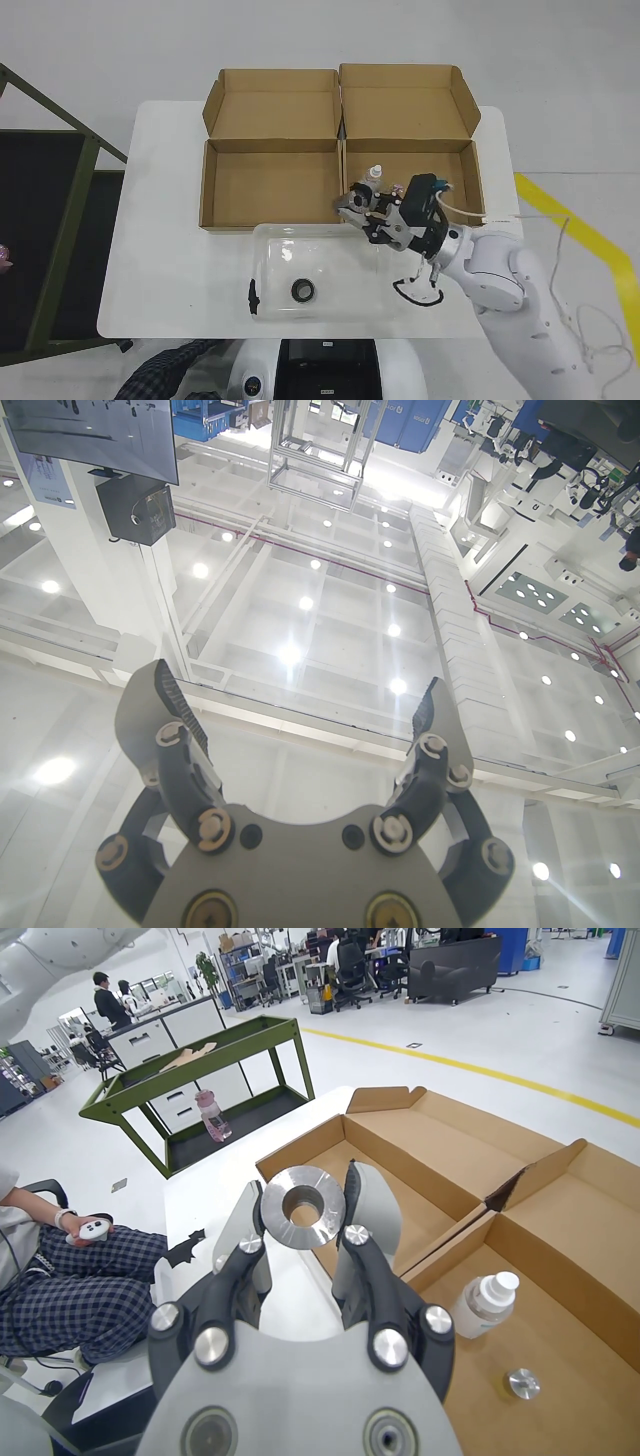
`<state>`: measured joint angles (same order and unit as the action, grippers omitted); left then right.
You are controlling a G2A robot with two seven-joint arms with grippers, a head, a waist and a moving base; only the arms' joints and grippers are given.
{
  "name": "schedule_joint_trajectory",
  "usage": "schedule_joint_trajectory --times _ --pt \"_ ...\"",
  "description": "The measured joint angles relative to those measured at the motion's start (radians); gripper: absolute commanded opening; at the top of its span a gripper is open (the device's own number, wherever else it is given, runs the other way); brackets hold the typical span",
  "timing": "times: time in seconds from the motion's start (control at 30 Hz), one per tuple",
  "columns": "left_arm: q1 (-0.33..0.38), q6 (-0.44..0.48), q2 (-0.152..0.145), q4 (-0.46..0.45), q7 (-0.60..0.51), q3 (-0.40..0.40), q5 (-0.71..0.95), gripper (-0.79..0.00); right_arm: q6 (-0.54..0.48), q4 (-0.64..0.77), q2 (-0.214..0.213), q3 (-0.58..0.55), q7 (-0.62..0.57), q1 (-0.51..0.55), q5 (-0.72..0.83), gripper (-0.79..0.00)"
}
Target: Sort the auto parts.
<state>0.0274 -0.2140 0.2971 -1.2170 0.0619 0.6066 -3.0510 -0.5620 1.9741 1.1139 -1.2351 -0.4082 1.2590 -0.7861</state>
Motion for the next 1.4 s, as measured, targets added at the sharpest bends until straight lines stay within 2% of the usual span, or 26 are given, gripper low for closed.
schedule_joint_trajectory --times 0.73,1.03,1.4 --pt "0.0 0.0 0.0 0.0 0.0 0.0 0.0 0.0 0.287 -0.125 0.058 0.274 -0.075 -0.186 -0.314 -0.785" --pt "0.0 0.0 0.0 0.0 0.0 0.0 0.0 0.0 0.374 -0.228 0.098 0.388 -0.135 -0.281 -0.367 -0.785" --pt "0.0 0.0 0.0 0.0 0.0 0.0 0.0 0.0 0.434 -0.313 0.137 0.444 -0.225 -0.362 -0.384 -0.785"
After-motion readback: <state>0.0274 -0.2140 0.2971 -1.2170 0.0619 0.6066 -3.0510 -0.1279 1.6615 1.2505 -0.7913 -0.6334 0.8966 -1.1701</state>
